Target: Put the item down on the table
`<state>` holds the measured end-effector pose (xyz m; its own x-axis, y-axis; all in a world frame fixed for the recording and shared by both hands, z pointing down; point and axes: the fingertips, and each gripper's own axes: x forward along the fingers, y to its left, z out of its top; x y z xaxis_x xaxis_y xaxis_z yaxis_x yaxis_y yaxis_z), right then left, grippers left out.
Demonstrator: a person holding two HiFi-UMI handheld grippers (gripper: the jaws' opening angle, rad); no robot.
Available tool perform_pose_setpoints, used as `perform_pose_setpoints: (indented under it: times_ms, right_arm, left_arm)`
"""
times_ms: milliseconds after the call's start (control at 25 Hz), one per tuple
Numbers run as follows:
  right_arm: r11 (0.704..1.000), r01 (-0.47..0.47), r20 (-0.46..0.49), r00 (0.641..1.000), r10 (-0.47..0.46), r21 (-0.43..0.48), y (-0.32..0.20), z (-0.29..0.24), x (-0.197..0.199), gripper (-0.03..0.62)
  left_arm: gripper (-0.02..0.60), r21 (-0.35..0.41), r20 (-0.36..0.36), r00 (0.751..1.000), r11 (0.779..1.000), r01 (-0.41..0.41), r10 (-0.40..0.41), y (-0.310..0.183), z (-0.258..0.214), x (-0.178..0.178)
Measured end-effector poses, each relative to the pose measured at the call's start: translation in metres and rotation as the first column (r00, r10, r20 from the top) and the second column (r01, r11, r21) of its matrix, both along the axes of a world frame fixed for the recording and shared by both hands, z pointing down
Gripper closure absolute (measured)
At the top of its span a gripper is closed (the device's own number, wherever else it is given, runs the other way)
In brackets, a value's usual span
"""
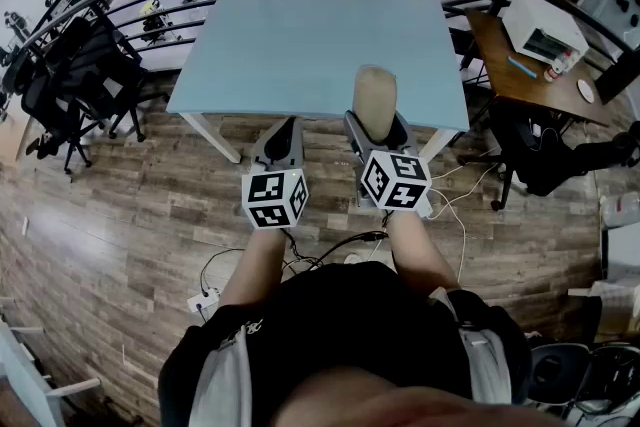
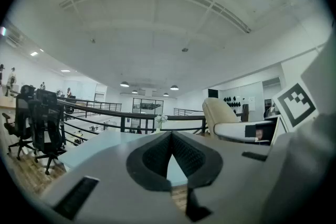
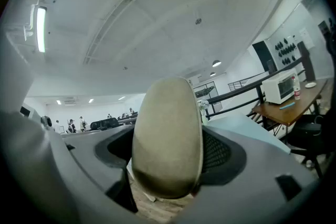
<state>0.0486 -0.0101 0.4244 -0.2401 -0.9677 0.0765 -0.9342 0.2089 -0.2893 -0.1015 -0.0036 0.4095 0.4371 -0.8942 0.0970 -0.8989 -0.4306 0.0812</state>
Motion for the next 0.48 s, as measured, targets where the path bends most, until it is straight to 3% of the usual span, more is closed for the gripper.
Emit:
perform_pose_setpoints:
  times_ms: [480]
  right_arm:
    - [1.000, -0.013, 0.014, 1.000, 0.013, 0.020, 0.025, -0.005, -0.010, 0.218]
  left_arm:
    - [0.574, -0.007, 0.010, 1.000, 1.000, -0.016, 0.016, 0.021, 0.000, -0.007]
